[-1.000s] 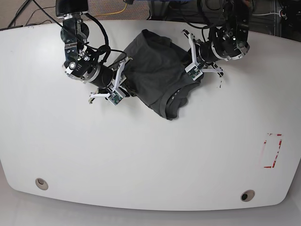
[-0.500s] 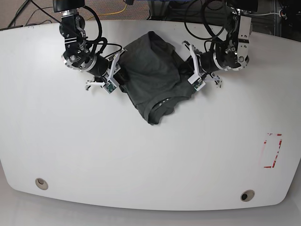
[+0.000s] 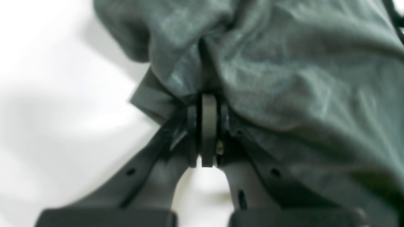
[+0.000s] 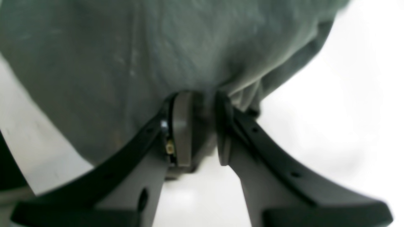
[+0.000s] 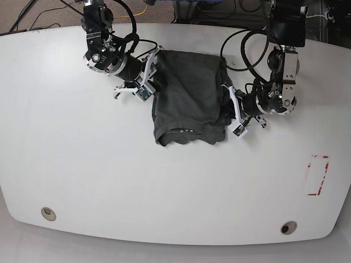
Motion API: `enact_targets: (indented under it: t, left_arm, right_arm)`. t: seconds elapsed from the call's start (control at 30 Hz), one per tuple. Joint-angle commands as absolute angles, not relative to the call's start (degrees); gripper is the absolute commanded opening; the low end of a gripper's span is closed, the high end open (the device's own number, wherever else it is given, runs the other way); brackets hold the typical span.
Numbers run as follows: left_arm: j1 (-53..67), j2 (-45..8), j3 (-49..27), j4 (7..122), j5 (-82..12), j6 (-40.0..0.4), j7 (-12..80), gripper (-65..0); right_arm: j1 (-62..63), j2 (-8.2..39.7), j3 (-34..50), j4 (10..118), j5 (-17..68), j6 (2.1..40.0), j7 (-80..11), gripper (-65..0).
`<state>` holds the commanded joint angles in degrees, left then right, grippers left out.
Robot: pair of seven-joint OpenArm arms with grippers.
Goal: Layout the t-shirt on the table in an organized manner, then fold the t-shirt properly
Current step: 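Pull the folded shirt with both grippers to square it, then release the right gripper and lift it away from the shirt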
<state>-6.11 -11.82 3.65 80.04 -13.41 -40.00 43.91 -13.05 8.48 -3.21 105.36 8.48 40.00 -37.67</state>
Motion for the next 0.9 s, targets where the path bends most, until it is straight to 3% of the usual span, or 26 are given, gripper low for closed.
enact_targets:
  t: [0.37, 0.5, 0.9]
  left_arm:
    - [-3.65, -13.93, 3.47, 102.81, -13.49, -40.00, 53.23, -64.6]
    - [-0.57, -11.65, 3.56, 109.58, -13.49, -40.00, 56.22, -64.6]
    - [8.92, -4.35, 4.09, 112.04, -13.23, -40.00, 57.36, -64.6]
  right_arm:
    - [-6.90, 9.80, -2.95, 111.16, 8.40, 40.00, -44.88, -52.8]
    - [-3.91, 10.15, -3.21, 108.97, 8.40, 40.00, -44.97, -52.8]
    - [5.58, 7.34, -3.21, 94.64, 8.75, 40.00, -40.22, -52.8]
